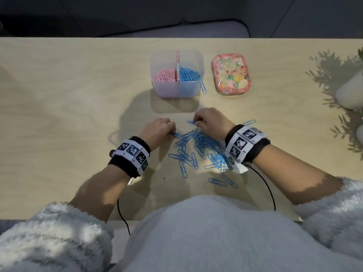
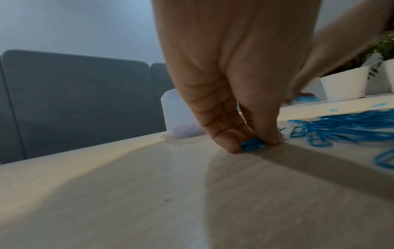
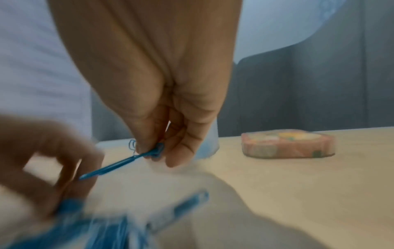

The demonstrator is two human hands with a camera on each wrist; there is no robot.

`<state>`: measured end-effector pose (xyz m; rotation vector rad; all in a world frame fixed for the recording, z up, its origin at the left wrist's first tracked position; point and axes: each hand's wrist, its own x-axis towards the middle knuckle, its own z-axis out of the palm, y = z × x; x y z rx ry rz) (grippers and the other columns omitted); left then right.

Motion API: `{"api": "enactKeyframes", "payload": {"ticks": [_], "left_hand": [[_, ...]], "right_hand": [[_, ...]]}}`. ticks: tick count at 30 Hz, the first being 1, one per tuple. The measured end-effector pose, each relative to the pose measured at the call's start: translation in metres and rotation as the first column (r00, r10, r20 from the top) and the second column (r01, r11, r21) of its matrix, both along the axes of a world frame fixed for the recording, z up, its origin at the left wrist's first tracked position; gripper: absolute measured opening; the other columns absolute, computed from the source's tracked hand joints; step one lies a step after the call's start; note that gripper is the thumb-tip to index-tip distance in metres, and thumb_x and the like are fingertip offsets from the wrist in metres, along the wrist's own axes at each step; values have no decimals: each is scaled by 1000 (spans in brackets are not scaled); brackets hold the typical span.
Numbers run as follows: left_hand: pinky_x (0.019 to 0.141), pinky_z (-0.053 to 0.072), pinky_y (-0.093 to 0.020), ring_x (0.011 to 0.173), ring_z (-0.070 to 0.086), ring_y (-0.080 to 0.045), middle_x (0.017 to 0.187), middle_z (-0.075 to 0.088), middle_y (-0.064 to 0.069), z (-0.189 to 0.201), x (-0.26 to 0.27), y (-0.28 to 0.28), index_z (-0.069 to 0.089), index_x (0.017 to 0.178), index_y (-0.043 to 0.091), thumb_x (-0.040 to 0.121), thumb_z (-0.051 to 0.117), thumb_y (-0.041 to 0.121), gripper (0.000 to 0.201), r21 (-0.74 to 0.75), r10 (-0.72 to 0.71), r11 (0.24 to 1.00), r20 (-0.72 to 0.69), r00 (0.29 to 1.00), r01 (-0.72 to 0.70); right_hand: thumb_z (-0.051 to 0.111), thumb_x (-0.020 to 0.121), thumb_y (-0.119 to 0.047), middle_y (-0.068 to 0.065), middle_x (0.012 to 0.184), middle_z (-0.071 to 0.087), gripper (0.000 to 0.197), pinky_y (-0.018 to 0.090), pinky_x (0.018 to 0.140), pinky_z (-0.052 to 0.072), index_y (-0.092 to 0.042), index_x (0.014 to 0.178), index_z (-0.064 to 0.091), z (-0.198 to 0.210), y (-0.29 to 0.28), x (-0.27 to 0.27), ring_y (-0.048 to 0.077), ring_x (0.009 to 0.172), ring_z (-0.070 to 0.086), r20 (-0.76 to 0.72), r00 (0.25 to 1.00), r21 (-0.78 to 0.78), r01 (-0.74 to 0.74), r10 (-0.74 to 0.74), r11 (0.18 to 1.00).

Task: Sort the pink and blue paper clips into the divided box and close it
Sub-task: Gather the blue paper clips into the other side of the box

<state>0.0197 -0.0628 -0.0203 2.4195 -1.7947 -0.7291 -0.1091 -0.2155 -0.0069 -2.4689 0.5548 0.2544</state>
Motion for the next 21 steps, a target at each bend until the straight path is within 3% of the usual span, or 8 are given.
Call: {"api": "enactKeyframes", "payload": {"ticks": [5,9,11,15,18,21], "left_hand": [[76,43,-45,99,57,-38,107,58,-22,-1,-7,-4,58,105,-2,92,47,13,22,-1,-17,1000,90,996,18],[77,42,-42,101,57,-34,111,57,-18,1,-8,-8,57,108,1,93,45,14,23,54,0,999,109,994,-6],[77,43,-40,99,58,-34,109,59,-17,2,-5,-8,59,107,4,90,48,14,22,34,36,999,61,998,-38],[78,48,-42,90,61,-35,100,64,-17,15,5,-11,64,100,4,87,55,14,18,-147,151,976,-60,987,-159],[75,45,-36,88,62,-33,97,68,-16,34,14,-28,65,96,4,86,56,13,16,-306,220,923,-73,973,-232],[77,43,-33,92,61,-29,100,69,-14,53,22,-51,67,97,6,86,56,14,17,-396,270,877,-64,961,-273]], "right_hand": [[55,89,-11,6,92,63,15,22,74,40,-1,93,66,53,-34,35,15,81,56,254,936,83,231,-245,969],[61,87,-12,8,87,64,16,15,58,48,2,92,67,70,-58,74,12,66,55,317,867,116,367,-385,923],[62,86,-11,14,96,68,17,17,60,49,1,95,68,68,-64,84,16,75,57,274,891,90,352,-363,932],[53,85,0,14,110,67,24,25,83,45,-3,104,67,63,-69,77,21,93,60,214,948,-55,254,-237,966],[63,80,-3,14,120,58,34,26,87,40,-7,114,64,56,-65,65,25,104,57,33,999,-178,6,0,984],[63,81,-2,15,117,61,30,24,82,39,-7,110,66,51,-67,61,29,101,60,21,999,-191,-29,33,981]]}}
